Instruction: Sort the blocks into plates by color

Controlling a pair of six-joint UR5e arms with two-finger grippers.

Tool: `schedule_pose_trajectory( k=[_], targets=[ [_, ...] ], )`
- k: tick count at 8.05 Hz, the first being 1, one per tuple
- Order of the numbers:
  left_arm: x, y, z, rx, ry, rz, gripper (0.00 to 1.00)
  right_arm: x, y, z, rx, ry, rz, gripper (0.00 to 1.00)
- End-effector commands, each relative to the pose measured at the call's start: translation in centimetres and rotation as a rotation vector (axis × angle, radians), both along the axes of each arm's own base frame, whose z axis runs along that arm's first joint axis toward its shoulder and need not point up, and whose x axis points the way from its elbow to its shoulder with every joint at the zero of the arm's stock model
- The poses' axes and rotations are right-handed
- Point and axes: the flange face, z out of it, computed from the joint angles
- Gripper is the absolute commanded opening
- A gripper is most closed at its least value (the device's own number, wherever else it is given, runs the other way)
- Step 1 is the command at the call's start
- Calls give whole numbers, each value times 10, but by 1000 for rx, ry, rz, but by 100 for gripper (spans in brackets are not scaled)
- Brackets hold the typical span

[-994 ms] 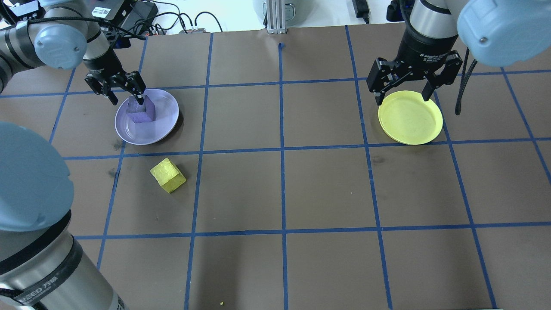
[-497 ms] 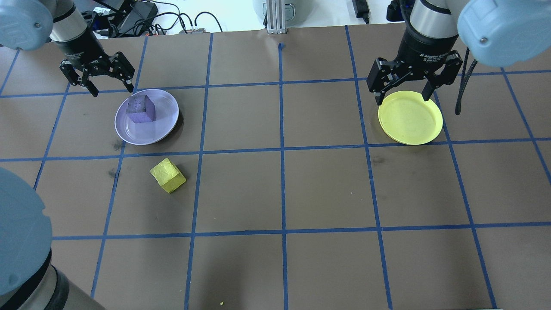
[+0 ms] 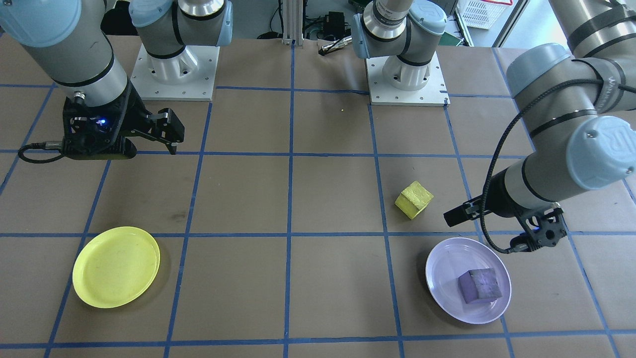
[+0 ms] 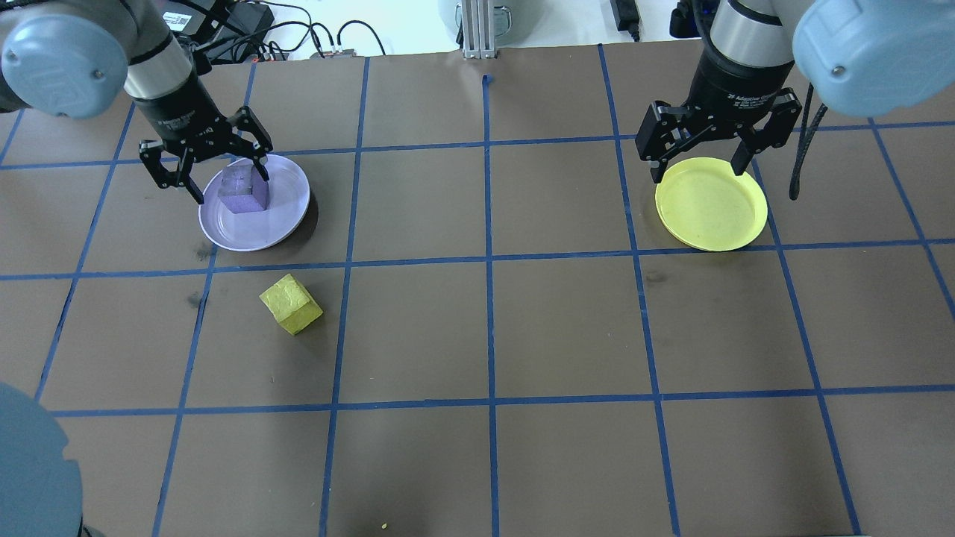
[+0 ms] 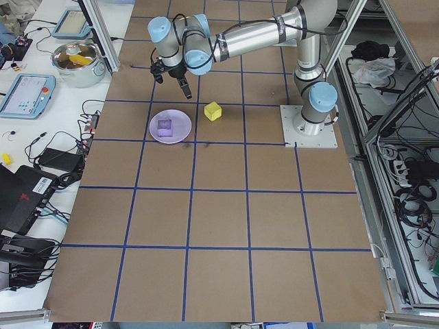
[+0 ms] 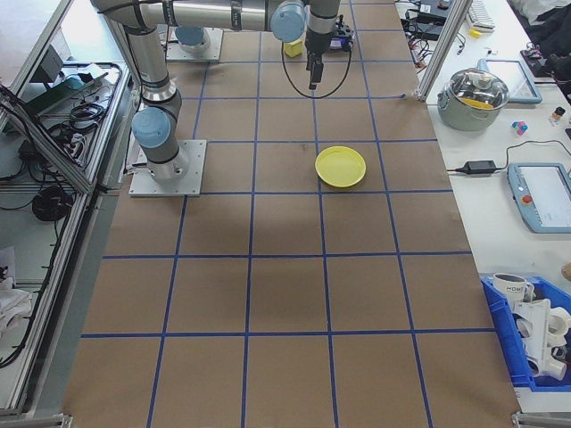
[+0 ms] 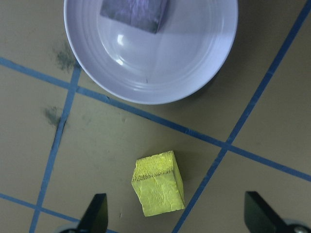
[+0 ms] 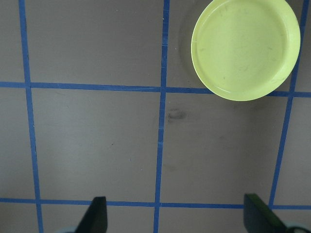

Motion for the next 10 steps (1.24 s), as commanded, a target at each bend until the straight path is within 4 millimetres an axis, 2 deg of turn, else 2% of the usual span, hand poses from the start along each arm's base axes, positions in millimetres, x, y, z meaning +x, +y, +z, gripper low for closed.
schedule_pose_trajectory(
  k=[1,3,4,6,7,8,10],
  targets=[
    [-14,51,-59,50,31,86,100,0,0,0,3,0,-1,100],
    [-18,70,-82,27,29,79,100,0,2,-5,12,0,2,100],
    [-20,71,-102,45,34,79,100,-2,3,-7,16,16,4,100],
    [-20,72,-114,52,37,67,100,-6,4,-7,14,58,9,100],
    [-20,73,-125,70,44,57,100,-6,3,-8,16,58,9,100],
    [-21,71,-144,89,45,52,100,-6,4,-8,18,58,9,100],
    [-20,76,-149,92,64,-5,100,-6,3,-9,18,56,9,100]
  ],
)
